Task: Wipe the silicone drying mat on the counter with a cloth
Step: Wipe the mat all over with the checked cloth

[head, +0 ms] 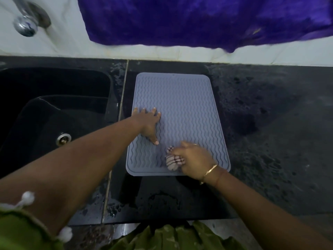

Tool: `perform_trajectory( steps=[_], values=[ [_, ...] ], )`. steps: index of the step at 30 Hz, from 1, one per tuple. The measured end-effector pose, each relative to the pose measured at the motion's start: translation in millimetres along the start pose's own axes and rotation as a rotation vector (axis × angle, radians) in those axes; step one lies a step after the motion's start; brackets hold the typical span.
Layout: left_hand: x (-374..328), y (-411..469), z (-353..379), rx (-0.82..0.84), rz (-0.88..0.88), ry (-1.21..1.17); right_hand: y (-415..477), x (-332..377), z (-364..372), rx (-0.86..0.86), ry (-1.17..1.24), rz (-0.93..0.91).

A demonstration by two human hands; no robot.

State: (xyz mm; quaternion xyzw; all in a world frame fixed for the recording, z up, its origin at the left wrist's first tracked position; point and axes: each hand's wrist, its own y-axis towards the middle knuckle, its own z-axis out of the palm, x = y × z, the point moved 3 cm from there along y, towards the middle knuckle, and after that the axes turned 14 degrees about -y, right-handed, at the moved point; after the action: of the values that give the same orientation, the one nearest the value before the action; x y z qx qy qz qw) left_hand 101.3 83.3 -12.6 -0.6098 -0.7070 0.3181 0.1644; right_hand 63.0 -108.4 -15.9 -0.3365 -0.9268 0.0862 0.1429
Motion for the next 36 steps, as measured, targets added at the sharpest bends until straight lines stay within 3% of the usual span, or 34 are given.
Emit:
perform_trajectory(
  steps=[3,5,7,10,14,17,23,27,30,33,36],
  values=[
    [-7.2,5.0,-18.2,-0.059,0.015,-0.023,11.8,-23.6,-21.8,-0.168,0.629,0.205],
    [-12.2,9.8,-32.6,-0.15,0.021,-0.069,33.9,-47.6,-37.6,-0.311,0.846,0.366],
    [-17.8,14.5,-40.0,-0.204,0.025,-0.099,59.6,-68.9,-57.7,-0.421,0.843,0.453],
    [-23.7,20.3,-36.9,-0.166,0.007,0.065,89.3,-90.4,-93.8,-0.581,0.731,0.502],
    [-22.2,34.6,-42.8,-0.103,-0.039,0.154,127.3,-125.1,-121.1,-0.769,0.441,0.573],
    [-21.1,48.0,-47.0,-0.035,-0.059,0.169,155.7,-147.3,-117.7,-0.693,0.199,0.623],
    [-15.4,60.8,-48.9,0.028,-0.055,0.106,223.1,-139.7,-94.2,-0.191,-0.132,0.751],
    [-15.8,63.2,-49.6,0.049,-0.052,0.125,258.8,-95.2,-90.1,-0.219,-0.26,0.655],
    [-17.6,65.9,-50.1,0.061,-0.065,0.155,261.3,-75.8,-83.7,-0.263,-0.317,0.419],
    [-17.5,66.2,-49.8,0.067,-0.064,0.151,248.6,-111.6,-87.8,-0.246,-0.431,0.28],
    [-15.3,64.5,-49.9,0.061,-0.049,0.123,233.8,-166.8,-101.4,-0.191,-0.607,0.352]
  ],
)
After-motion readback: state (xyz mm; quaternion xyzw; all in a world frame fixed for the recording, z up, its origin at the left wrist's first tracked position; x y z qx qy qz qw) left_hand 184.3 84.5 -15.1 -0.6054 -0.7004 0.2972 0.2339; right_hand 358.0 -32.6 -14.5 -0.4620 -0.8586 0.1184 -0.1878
